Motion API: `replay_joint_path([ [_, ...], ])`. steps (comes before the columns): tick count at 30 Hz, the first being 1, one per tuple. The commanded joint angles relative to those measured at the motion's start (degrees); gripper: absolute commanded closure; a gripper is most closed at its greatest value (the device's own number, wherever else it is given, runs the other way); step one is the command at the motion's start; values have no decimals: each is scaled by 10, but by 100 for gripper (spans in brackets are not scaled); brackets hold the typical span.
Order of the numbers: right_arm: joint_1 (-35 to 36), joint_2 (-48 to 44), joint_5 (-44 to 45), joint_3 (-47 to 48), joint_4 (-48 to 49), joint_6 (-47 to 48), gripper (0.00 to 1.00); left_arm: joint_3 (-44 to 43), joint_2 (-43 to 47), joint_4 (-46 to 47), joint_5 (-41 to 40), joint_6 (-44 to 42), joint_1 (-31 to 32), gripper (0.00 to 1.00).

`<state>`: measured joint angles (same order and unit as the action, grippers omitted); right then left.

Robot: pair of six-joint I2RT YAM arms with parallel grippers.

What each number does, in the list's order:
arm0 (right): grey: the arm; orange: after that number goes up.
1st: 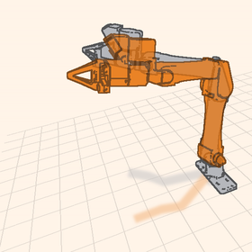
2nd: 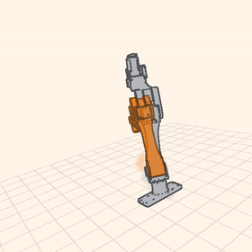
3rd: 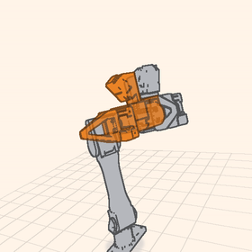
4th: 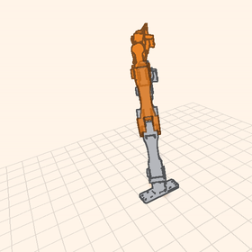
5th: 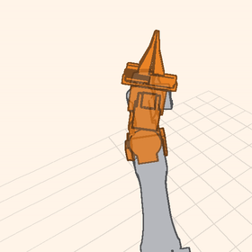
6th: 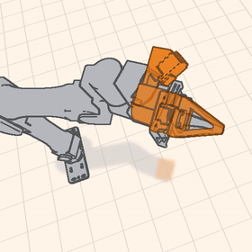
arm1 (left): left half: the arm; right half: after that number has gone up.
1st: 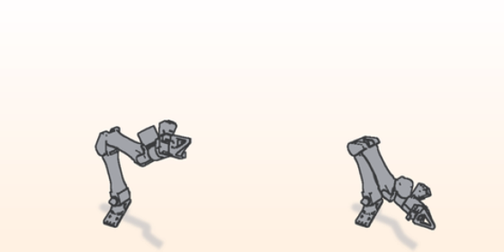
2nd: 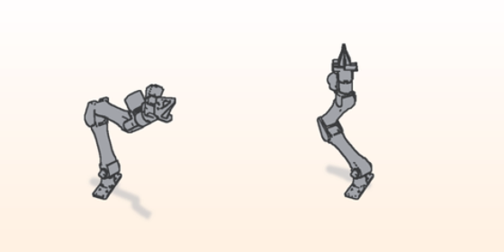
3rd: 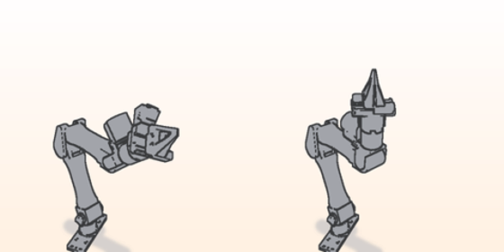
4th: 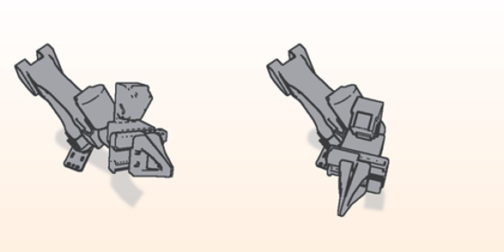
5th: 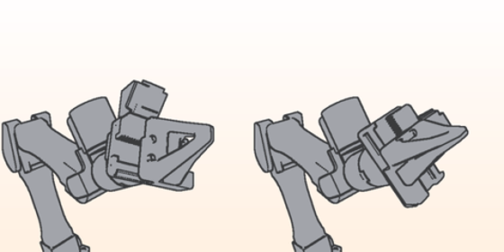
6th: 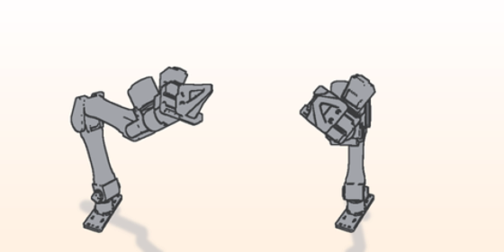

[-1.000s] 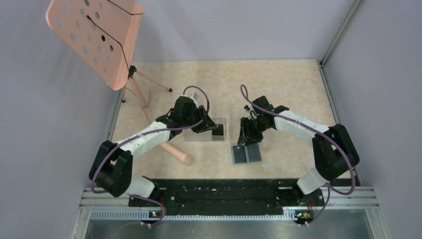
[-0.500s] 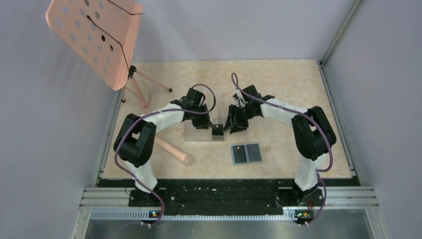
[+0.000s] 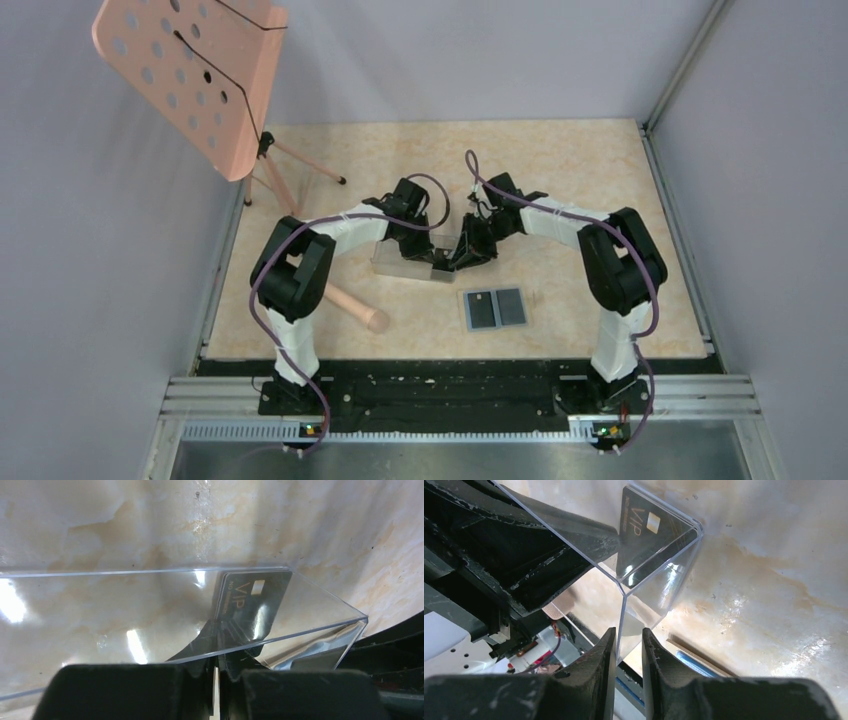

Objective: Put the credit cards into the card holder
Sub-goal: Pick up the credit card from the storage box.

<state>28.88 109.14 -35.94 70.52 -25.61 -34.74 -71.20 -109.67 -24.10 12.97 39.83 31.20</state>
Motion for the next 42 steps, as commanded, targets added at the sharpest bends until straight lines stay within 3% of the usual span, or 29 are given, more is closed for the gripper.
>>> replay_joint_path([
  [1,-1,0,-16,12,25,0,83,-9,20,-7,1,-3,20,97],
  [7,-1,-5,-16,10,25,2,88,-19,42,-32,-29,-15,35,100],
  [21,-1,-17,-4,7,16,6,89,-48,68,-63,-57,-27,55,99],
  [26,0,-21,-2,11,6,6,86,-57,55,-125,-119,-39,55,80],
  [31,4,-24,-1,18,1,6,85,-51,28,-150,-158,-42,54,77],
  [37,9,-24,-1,18,-2,6,85,-43,-9,-127,-133,-32,54,75],
  [42,10,-26,-8,16,-1,6,85,-28,-21,-67,-56,-20,55,75],
])
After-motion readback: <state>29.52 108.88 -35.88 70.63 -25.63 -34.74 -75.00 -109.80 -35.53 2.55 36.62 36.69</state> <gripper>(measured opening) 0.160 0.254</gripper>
